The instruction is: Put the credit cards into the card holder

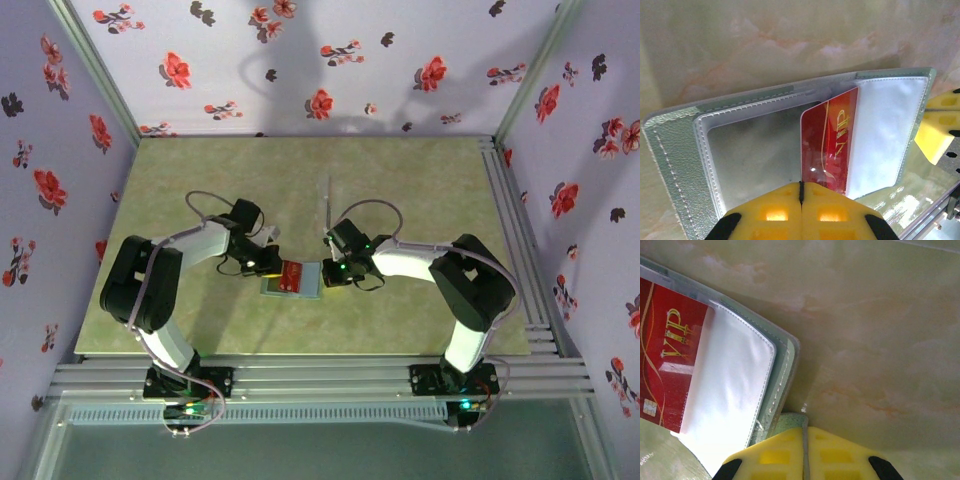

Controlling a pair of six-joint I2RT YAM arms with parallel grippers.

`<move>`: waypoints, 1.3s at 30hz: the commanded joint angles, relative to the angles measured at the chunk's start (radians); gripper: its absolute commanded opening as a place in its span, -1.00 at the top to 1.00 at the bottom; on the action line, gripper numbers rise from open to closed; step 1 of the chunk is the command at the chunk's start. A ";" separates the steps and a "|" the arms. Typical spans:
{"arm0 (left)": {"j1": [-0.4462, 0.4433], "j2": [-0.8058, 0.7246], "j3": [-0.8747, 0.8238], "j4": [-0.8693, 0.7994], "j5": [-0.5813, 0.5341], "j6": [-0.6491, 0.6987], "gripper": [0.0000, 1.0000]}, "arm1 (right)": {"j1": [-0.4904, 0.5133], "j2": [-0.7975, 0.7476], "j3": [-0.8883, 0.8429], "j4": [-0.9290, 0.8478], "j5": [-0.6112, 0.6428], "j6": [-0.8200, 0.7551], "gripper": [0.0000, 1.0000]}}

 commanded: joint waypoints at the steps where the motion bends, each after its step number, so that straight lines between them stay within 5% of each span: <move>1: -0.010 -0.010 0.018 -0.026 -0.007 0.017 1.00 | 0.005 0.044 -0.006 0.007 -0.009 -0.018 1.00; 23: -0.015 -0.018 -0.065 0.042 0.124 -0.053 1.00 | 0.006 0.067 -0.017 0.084 -0.023 0.010 1.00; 31: -0.021 -0.034 -0.066 0.026 0.082 -0.115 0.84 | 0.010 0.047 -0.039 0.110 -0.033 0.043 1.00; 39: -0.040 -0.066 -0.126 0.085 0.049 -0.194 0.93 | 0.023 0.033 -0.067 0.133 -0.010 0.114 1.00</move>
